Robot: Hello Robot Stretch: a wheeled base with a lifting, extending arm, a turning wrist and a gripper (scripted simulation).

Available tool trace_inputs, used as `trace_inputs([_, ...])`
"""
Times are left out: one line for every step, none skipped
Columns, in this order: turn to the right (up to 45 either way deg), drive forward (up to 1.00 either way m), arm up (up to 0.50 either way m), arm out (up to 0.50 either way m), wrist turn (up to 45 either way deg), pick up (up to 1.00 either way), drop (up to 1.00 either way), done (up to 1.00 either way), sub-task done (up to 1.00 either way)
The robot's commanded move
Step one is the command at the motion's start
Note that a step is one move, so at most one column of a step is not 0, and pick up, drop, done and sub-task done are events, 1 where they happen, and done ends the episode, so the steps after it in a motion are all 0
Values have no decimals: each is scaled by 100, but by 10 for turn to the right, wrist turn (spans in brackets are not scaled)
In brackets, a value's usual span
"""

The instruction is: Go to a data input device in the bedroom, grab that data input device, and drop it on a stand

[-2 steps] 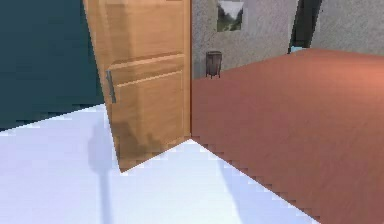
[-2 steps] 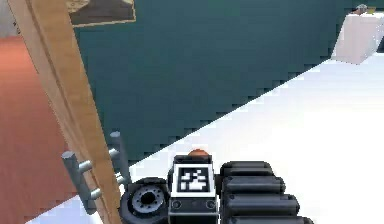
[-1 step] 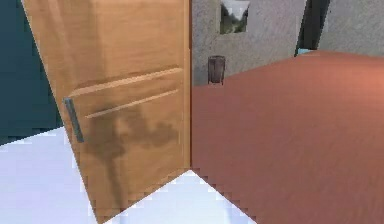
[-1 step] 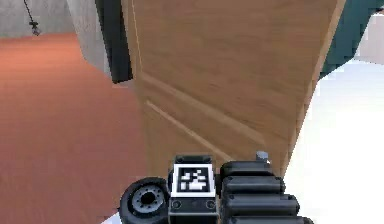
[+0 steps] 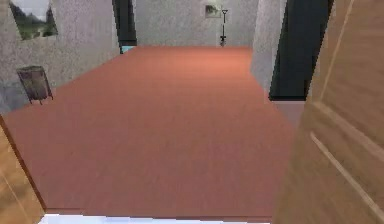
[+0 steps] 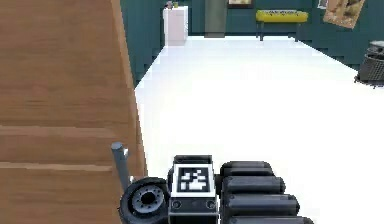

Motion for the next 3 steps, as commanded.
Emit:
trace_inputs([0,40,0,0,0,0,0,0,0])
trace_inputs([90,0,0,0,0,0,0,0,0])
trace_inputs([0,95,0,0,0,0,0,0,0])
